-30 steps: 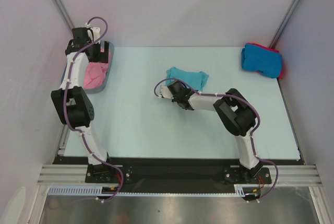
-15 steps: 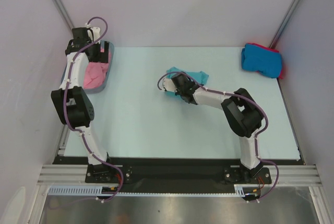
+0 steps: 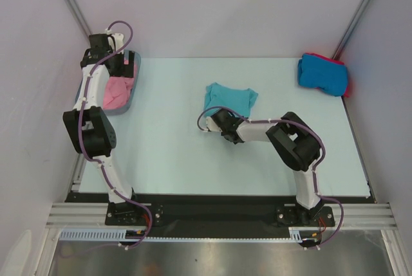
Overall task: Fold and stack the t-shirts
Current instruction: Fold the tshirt, then neatly place the folded tshirt to the corner
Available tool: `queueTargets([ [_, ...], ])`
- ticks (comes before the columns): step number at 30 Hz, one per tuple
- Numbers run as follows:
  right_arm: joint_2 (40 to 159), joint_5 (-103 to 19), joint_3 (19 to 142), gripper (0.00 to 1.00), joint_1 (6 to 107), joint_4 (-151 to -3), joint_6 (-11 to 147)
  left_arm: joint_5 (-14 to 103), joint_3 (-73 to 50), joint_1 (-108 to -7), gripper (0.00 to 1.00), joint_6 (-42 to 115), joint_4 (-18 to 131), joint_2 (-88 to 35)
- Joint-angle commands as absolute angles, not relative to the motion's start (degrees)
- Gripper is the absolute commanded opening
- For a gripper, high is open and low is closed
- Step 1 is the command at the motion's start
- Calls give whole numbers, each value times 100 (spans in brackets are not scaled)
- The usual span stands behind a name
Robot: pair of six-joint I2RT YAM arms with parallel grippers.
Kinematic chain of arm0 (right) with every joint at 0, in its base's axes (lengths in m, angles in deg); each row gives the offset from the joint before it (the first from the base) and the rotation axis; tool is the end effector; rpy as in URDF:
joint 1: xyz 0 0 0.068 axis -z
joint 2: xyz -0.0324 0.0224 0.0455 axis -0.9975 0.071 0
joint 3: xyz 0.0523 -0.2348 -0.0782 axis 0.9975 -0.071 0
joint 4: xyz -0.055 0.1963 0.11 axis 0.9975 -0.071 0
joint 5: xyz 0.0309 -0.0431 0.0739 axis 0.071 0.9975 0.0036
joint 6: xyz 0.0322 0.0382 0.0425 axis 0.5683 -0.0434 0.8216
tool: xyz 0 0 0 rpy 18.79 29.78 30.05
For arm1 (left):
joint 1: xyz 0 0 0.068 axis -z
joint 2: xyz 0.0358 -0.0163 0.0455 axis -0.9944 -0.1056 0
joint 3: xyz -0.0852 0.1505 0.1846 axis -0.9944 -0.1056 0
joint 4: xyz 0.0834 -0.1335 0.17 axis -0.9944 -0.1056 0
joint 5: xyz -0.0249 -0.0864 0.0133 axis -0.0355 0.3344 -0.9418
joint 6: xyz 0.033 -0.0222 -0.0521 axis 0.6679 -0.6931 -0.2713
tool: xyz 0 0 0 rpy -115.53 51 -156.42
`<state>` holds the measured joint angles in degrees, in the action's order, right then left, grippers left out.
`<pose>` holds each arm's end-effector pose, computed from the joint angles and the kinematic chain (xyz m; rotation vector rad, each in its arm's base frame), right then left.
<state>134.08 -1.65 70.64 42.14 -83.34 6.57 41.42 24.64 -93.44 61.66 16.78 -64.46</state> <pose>0.2888 0.2378 0.1132 -1.7441 1.8060 -0.8093 0.4228 0.0660 0.2912 0.1284 2.3105 0.1000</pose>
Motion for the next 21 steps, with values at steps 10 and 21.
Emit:
queueTargets([
  [10, 13336, -390, 8957, 0, 4515, -8888, 44, 4264, 2467, -9369, 100, 6187, 1879, -6055],
  [21, 14223, -338, 8678, 0, 3716, -8284, 718, 4308, 2423, -9361, 100, 6099, 1967, -6064],
])
